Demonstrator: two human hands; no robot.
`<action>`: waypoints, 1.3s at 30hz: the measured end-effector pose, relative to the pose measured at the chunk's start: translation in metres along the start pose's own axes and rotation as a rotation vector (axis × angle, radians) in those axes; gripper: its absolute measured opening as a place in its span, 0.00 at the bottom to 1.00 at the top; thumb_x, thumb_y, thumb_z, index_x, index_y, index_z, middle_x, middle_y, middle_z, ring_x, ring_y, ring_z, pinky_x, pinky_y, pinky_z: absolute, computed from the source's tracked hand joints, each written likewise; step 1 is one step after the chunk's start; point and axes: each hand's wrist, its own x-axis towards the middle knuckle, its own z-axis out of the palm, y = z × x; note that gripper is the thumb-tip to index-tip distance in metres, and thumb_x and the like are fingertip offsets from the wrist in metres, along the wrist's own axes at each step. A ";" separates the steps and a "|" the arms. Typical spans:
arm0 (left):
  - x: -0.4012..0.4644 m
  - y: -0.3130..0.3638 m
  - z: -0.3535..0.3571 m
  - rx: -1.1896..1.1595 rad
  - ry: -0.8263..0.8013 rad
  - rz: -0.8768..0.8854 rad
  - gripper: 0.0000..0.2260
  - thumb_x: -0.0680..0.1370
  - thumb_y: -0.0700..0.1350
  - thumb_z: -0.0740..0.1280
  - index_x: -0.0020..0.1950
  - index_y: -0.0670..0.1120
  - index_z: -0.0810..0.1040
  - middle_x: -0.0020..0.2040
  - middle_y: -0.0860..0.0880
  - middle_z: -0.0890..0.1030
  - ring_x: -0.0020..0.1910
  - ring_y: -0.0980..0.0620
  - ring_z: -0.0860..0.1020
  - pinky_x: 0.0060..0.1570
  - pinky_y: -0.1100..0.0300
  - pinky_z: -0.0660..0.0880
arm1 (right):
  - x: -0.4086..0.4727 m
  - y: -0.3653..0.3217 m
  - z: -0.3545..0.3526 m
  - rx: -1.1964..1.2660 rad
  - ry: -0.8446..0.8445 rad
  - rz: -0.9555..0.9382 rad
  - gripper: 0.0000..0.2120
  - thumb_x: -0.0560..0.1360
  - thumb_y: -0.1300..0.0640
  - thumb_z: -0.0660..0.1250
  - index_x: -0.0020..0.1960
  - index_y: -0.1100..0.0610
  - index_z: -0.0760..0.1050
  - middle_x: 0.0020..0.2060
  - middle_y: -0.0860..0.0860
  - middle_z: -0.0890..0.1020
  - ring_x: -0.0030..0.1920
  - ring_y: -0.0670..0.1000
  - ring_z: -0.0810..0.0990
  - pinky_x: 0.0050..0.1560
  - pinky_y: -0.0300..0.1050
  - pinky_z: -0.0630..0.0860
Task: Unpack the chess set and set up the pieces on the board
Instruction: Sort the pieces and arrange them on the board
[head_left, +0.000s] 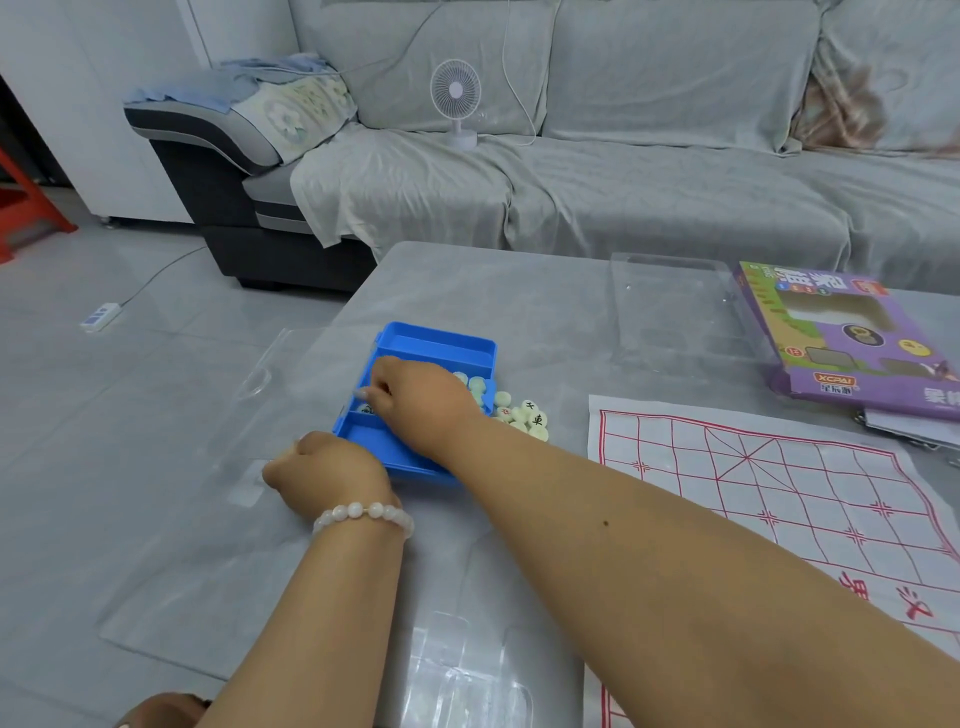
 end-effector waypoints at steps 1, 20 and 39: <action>-0.003 0.002 -0.001 0.000 0.008 0.004 0.14 0.80 0.44 0.54 0.60 0.37 0.69 0.52 0.43 0.76 0.50 0.46 0.76 0.44 0.60 0.69 | 0.001 0.000 -0.001 0.113 0.071 0.054 0.12 0.80 0.50 0.58 0.42 0.57 0.67 0.33 0.51 0.73 0.37 0.53 0.71 0.38 0.48 0.67; -0.005 -0.001 -0.002 -0.002 -0.006 0.040 0.09 0.79 0.46 0.54 0.40 0.48 0.67 0.57 0.36 0.76 0.54 0.39 0.76 0.50 0.52 0.73 | -0.032 0.096 -0.019 0.974 0.529 0.570 0.28 0.82 0.43 0.45 0.39 0.58 0.75 0.31 0.53 0.77 0.32 0.48 0.74 0.38 0.41 0.70; -0.028 0.001 0.002 0.000 0.013 0.154 0.05 0.81 0.43 0.53 0.53 0.42 0.64 0.49 0.46 0.70 0.44 0.50 0.70 0.43 0.62 0.66 | -0.021 0.041 -0.021 -0.428 0.144 -0.018 0.23 0.81 0.44 0.50 0.55 0.60 0.74 0.52 0.55 0.76 0.54 0.55 0.71 0.55 0.48 0.67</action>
